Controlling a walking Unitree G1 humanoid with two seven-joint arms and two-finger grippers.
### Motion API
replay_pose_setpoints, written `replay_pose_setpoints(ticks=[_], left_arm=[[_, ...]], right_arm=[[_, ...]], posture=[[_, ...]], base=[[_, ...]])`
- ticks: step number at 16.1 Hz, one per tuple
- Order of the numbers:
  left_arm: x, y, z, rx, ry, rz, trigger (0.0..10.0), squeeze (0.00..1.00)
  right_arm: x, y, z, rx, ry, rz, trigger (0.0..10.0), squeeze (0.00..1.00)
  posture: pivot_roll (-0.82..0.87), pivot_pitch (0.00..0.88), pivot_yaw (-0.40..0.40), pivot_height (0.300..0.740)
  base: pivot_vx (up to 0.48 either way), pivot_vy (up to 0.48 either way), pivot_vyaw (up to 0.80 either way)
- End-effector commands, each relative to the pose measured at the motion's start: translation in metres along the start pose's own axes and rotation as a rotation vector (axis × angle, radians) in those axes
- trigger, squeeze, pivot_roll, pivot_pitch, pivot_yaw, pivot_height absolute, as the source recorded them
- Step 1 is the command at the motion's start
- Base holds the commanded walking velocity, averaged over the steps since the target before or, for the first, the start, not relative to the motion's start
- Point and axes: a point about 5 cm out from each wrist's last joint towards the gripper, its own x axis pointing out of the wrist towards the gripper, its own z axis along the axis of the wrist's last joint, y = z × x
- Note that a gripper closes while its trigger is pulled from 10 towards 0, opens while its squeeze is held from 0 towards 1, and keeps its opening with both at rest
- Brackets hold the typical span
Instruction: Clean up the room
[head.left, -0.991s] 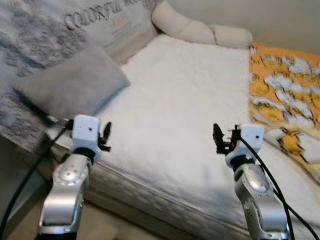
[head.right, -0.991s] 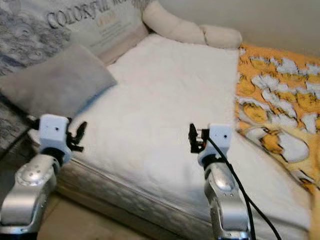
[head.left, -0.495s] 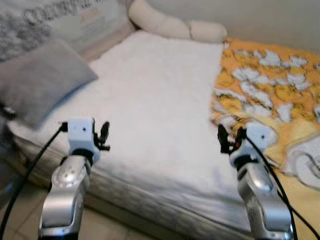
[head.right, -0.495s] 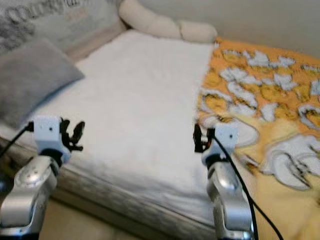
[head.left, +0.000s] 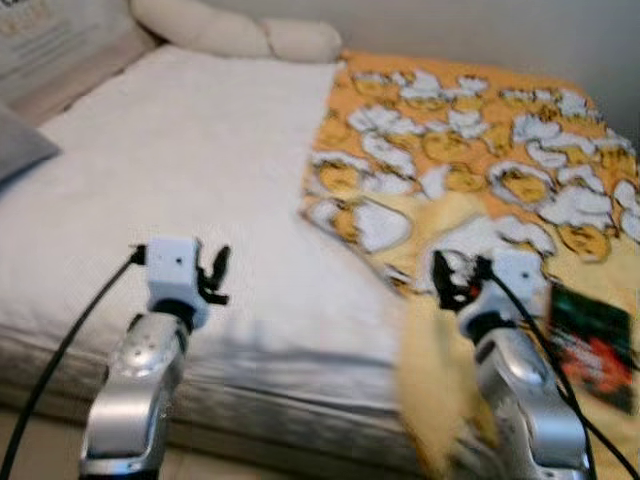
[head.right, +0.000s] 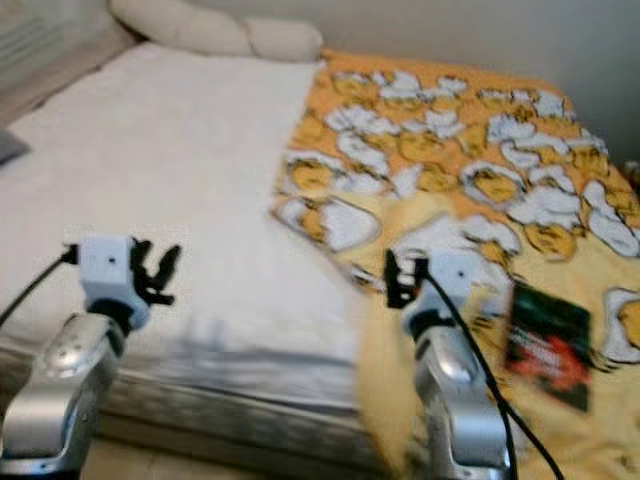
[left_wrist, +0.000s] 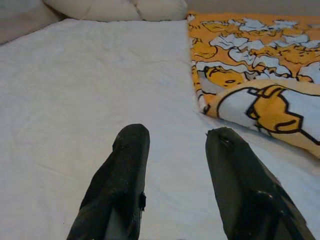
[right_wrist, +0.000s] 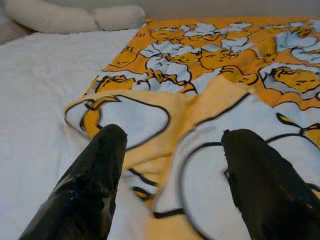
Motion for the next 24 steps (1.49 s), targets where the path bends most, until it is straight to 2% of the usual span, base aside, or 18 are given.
replay_pose_setpoints(ticks=[1,4,9,13,17,19,24], left_arm=[[-0.001,-0.005,0.003,0.008,-0.014,-0.021,10.0,0.34],[-0.003,-0.004,0.002,0.026,-0.014,-0.025,10.0,0.33],[-0.006,-0.007,0.001,0.05,-0.016,-0.04,10.0,0.33],[-0.008,-0.007,0.001,0.062,-0.017,-0.052,10.0,0.33],[-0.011,-0.008,0.0,0.092,-0.015,-0.068,10.0,0.33],[-0.013,-0.011,-0.002,0.113,-0.007,-0.093,10.0,0.31],[-0.006,-0.017,0.003,0.121,-0.02,-0.124,10.0,0.31]], right_arm=[[0.0,-0.003,0.004,-0.001,-0.007,-0.004,10.0,0.0],[-0.002,0.004,0.001,0.003,0.006,0.046,10.0,0.0],[-0.002,0.003,0.0,0.003,0.022,0.065,10.0,0.0],[-0.005,0.012,-0.005,-0.032,0.046,0.153,10.0,0.0],[-0.01,0.012,-0.012,0.022,0.09,0.184,10.0,0.0],[-0.012,0.012,-0.016,0.026,0.116,0.217,10.0,0.0],[-0.004,0.002,-0.018,0.028,0.142,0.18,10.0,0.0]], posture=[[-0.06,0.0,-0.017,0.74],[-0.06,0.0,-0.027,0.74],[-0.05,0.0,-0.03,0.74],[-0.05,0.0,-0.033,0.74],[-0.05,0.0,-0.027,0.74],[-0.06,0.0,-0.014,0.74],[-0.07,0.0,-0.005,0.74]], base=[[0.0,-0.48,0.0],[0.0,-0.48,0.0],[0.0,-0.48,0.0],[0.0,-0.48,0.0],[0.0,-0.459,0.0],[0.0,0.0,0.0],[0.0,0.0,0.0]])
